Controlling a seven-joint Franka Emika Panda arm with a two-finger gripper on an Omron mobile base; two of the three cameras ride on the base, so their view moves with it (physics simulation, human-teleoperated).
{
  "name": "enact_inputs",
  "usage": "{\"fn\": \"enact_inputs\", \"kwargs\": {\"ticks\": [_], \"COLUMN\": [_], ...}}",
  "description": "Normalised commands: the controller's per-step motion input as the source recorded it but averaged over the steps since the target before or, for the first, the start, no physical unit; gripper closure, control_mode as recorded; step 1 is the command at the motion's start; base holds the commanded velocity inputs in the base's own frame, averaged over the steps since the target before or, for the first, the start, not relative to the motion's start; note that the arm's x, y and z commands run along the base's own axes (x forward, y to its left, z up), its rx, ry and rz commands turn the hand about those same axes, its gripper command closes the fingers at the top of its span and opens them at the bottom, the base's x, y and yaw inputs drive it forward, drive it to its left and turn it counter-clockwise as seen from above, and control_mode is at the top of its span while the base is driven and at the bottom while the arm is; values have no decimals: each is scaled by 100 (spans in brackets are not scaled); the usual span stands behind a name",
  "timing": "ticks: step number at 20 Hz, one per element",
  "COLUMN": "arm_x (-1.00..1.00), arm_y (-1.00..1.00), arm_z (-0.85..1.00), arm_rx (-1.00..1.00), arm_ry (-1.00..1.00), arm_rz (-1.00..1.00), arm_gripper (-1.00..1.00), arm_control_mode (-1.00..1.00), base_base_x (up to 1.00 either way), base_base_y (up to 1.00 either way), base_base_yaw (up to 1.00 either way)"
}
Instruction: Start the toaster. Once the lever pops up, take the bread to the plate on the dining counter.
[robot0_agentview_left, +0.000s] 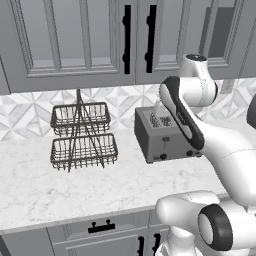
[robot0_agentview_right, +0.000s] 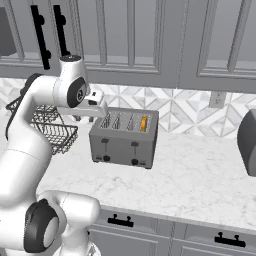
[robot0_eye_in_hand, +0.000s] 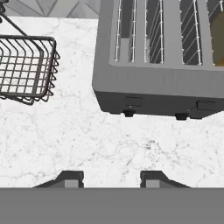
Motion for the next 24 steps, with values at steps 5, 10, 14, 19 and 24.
{"fn": "enact_inputs", "kwargs": {"ticks": [5, 10, 14, 19, 24], "arm_x": [-2, -2, -7, 0, 0], "arm_y": [-17, -55, -56, -75, -63], "arm_z": [-7, -25, -6, -16, -20], "arm_rx": [-1, -4, 0, 0, 0], "arm_ry": [-3, -11, -2, 0, 0], "arm_rz": [0, 0, 0, 0, 0], "arm_gripper": [-100, -100, -100, -100, -100], "arm_control_mode": [-100, -100, -100, -100, -100], "base_base_x": [0, 0, 0, 0, 0], "base_base_y": [0, 0, 0, 0, 0], "base_base_yaw": [0, 0, 0, 0, 0]}}
